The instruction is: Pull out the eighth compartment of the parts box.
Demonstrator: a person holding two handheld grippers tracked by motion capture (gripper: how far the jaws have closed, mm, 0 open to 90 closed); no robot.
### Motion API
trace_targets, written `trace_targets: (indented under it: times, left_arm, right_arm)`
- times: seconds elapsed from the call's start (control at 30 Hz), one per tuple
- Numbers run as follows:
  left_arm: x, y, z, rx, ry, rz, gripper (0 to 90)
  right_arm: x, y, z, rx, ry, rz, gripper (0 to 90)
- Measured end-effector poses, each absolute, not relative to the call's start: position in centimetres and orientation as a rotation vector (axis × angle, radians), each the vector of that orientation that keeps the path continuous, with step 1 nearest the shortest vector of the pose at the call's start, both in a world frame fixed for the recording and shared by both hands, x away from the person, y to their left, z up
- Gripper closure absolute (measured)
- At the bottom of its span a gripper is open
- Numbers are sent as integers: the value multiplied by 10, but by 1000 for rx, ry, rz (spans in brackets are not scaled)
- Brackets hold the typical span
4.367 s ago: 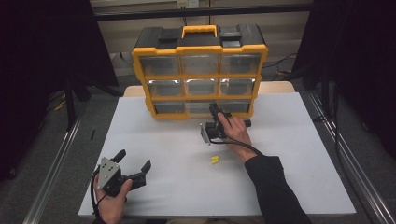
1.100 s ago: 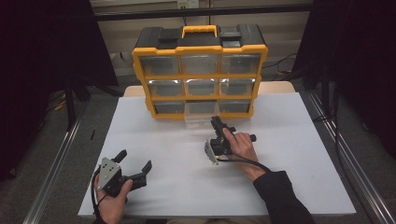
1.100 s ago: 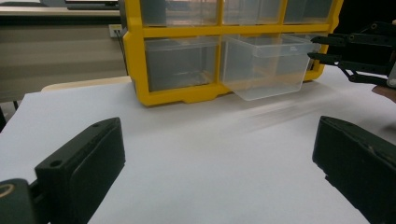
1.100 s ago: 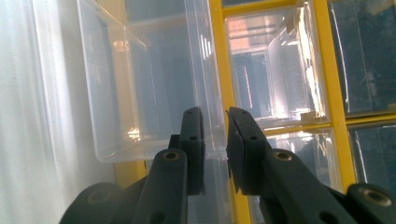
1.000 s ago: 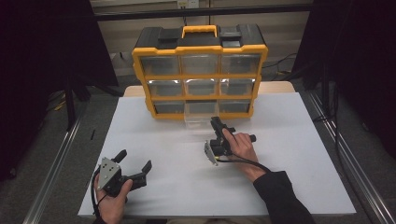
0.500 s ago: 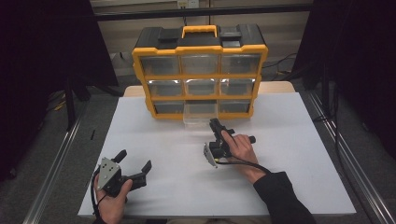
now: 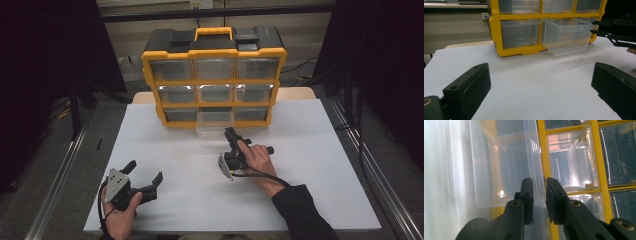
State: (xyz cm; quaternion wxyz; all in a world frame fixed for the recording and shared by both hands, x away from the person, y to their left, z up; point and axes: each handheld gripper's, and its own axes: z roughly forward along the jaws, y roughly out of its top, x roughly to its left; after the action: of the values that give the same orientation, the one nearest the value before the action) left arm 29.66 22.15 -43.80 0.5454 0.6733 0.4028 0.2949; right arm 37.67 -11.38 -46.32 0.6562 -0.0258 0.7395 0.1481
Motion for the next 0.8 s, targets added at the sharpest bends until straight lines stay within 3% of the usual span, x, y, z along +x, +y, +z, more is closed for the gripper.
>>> trace_targets:
  times: [0.57,0.8]
  left_arm:
    - [297,221,-438,1593,960,698,25]
    - [297,221,-438,1592,963,694,25]
  right_arm:
    - [379,-115,-459,-3,1709,416,731]
    - [381,-118,-456,119,1749,517,554]
